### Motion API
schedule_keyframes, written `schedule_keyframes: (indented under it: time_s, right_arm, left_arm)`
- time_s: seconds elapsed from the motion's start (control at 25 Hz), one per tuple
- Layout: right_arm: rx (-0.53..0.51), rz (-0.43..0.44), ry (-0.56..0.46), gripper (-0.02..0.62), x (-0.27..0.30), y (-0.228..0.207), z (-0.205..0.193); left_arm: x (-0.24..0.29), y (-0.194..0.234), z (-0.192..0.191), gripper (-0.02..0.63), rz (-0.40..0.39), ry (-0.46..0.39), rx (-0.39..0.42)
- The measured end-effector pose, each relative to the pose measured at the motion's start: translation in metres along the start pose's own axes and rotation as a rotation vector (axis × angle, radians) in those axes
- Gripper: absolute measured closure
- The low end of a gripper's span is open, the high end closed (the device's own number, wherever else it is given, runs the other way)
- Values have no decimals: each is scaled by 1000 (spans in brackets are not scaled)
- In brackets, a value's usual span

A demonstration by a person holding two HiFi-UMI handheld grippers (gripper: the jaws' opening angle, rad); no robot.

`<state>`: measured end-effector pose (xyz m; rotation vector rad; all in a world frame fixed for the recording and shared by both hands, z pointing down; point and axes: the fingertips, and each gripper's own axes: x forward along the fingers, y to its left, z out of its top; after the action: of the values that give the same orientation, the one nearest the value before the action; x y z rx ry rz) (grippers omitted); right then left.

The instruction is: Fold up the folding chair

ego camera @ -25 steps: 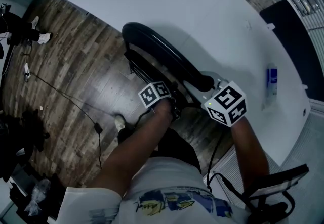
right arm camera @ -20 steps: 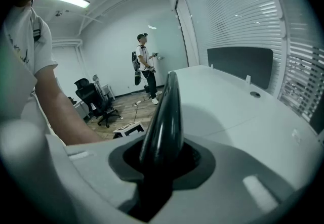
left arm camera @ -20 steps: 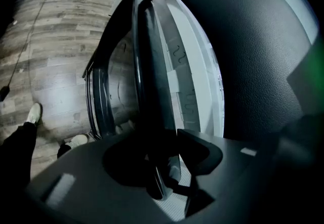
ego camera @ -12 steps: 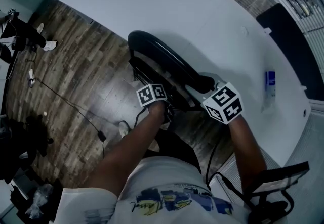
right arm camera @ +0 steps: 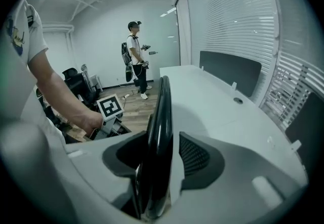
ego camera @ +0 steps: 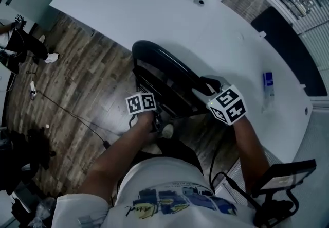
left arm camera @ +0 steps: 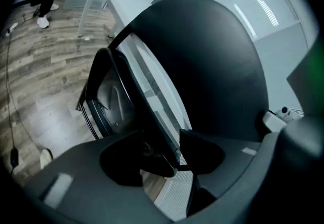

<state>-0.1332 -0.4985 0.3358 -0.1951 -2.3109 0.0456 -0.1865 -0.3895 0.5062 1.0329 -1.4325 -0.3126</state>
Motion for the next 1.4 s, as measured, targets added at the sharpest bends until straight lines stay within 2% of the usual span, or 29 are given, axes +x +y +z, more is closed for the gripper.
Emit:
schedule_keyframes:
  time_s: [0.12,0.28,0.4,0.64,0.84,0.96,1.16,1.32,1.4]
  right_arm:
    - [14,-42,-14,400,-13,-3,5]
    - [62,-154,-81,400,-42,-14,22]
    - [86,-224,-129,400,-66,-7,34]
    - [137,-355,-198,400,-97,40,43]
    - [212,-405,-213,400,-91,101,35]
    - [275,-426,-224,400,-83,136,30]
    - [360,-468,-258,404,-72,187,28]
    - [383,-488,-254,445,-62,233,29]
    - [382,-521,-262,515,-61,257,33]
  left_arm:
    - [-23,-9,8,380,-26,-5,81]
    - [-55,-29,29,380,-71,-35,252]
    - [-90,-36,37,382,-85,-64,374]
    - [-158,-67,50,383,-128,-84,712]
    - [-215,-89,48,406,-215,-82,916]
    - [-246,-96,40,425,-268,-87,997]
    - [-283,-93,25,504,-327,-86,1075]
    - [-316,-80,13,566,-361,-90,1113]
    - [-338,-71,8,592,-388,-101,1121]
